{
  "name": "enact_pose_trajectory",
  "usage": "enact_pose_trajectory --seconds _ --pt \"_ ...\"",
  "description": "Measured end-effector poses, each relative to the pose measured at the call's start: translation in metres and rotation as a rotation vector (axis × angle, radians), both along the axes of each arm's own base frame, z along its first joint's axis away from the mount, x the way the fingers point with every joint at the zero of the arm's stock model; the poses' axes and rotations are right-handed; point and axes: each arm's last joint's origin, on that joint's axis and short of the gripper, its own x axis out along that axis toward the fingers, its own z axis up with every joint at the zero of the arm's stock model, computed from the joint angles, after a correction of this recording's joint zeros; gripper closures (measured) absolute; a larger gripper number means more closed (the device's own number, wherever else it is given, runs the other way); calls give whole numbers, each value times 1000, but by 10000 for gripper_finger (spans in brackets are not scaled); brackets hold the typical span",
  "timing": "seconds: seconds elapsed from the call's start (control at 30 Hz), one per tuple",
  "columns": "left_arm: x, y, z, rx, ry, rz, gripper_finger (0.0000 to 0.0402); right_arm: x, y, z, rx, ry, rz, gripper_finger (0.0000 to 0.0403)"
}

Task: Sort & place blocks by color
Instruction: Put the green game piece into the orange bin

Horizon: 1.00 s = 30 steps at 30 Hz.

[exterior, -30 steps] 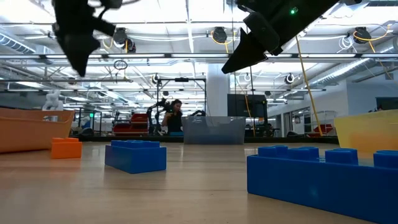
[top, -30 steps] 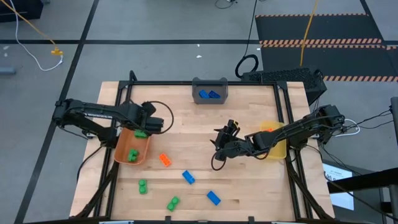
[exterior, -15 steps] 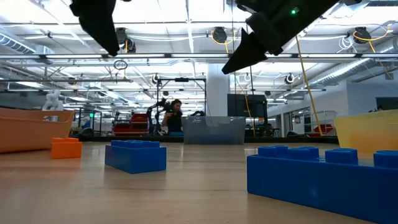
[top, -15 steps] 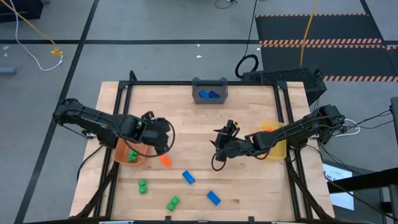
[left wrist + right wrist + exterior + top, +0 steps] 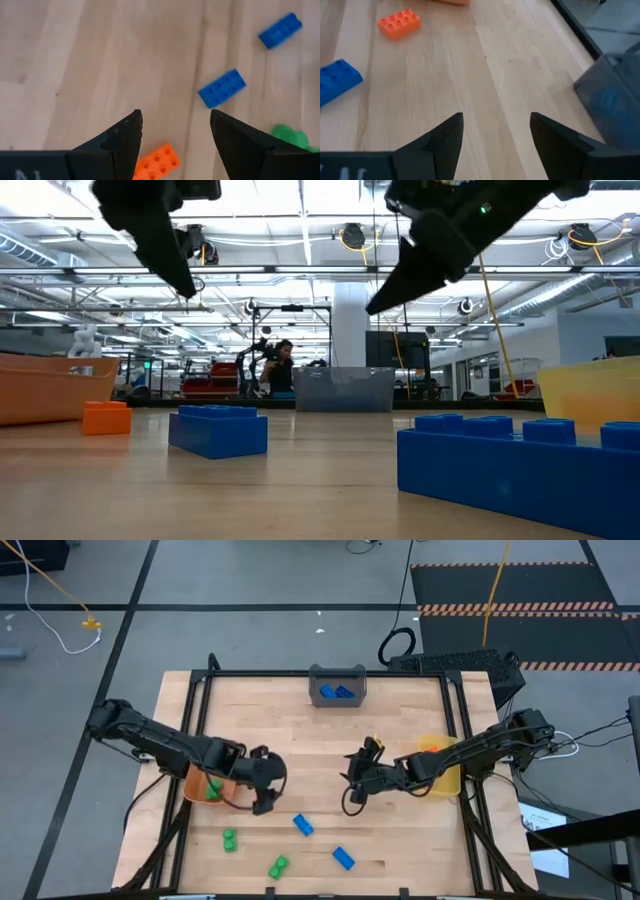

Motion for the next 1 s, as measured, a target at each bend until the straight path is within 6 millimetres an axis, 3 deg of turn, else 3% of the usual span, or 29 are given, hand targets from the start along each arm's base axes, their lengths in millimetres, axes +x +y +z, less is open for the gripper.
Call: enact_pose_trajectory --seconds 0.2,0.47,0.87,1.0 --pt "-4 -17 -9 71 60 -126 167 -6 -2 -13 35 3 -36 181" --pt "-6 -28 -39 190 247 -196 167 6 2 3 58 -183 49 181" --pt "-6 -22 -46 200 318 -160 167 6 7 5 64 -198 74 181" --pt "-9 -13 -52 235 420 -124 167 6 9 5 57 -195 84 181"
